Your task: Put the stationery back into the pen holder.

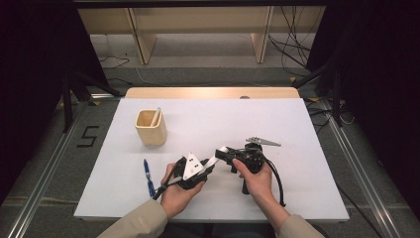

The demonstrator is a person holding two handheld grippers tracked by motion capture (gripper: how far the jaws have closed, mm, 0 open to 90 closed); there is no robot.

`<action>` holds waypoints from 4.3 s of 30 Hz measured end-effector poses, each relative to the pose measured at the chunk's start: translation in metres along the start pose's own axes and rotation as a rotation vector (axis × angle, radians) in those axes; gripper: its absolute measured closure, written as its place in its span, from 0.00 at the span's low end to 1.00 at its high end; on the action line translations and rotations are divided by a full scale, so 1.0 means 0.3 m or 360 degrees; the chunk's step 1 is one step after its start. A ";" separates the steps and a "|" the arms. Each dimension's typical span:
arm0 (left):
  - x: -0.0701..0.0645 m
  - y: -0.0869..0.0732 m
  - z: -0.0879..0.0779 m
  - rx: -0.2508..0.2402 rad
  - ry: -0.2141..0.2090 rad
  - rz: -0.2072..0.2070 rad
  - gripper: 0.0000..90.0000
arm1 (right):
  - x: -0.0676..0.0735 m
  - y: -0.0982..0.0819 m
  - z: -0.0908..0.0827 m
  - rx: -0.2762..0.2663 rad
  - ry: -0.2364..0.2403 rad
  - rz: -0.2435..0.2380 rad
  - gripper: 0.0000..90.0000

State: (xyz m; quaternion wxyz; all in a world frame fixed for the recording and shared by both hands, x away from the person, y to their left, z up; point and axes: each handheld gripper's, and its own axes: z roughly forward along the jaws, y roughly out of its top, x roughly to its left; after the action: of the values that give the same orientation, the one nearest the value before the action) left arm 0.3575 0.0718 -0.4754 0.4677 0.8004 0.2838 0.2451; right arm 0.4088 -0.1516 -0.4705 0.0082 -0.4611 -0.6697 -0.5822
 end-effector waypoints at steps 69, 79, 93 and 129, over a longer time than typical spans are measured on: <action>0.386 0.075 -0.211 -0.0145 0.0389 -0.0256 0.78 | 0.050 -0.004 -0.106 0.0027 -0.0352 -0.0665 0.26; 0.482 0.109 -0.264 -0.0208 0.0497 -0.0316 0.78 | 0.031 -0.012 -0.122 0.0052 -0.0379 -0.0660 0.25; 0.636 0.098 -0.223 -0.0141 0.0610 -0.0354 0.78 | 0.024 -0.021 -0.125 0.0071 -0.0381 -0.0653 0.25; 0.700 0.009 -0.130 -0.0016 0.0660 -0.0398 0.77 | 0.024 -0.031 -0.112 0.0101 -0.0372 -0.0658 0.24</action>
State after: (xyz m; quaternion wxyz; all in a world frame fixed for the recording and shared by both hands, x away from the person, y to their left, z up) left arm 0.4835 0.2381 -0.4292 0.4301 0.6894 0.4694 0.3457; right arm 0.3813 -0.1726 -0.4629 -0.1742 -0.3778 -0.7643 -0.4927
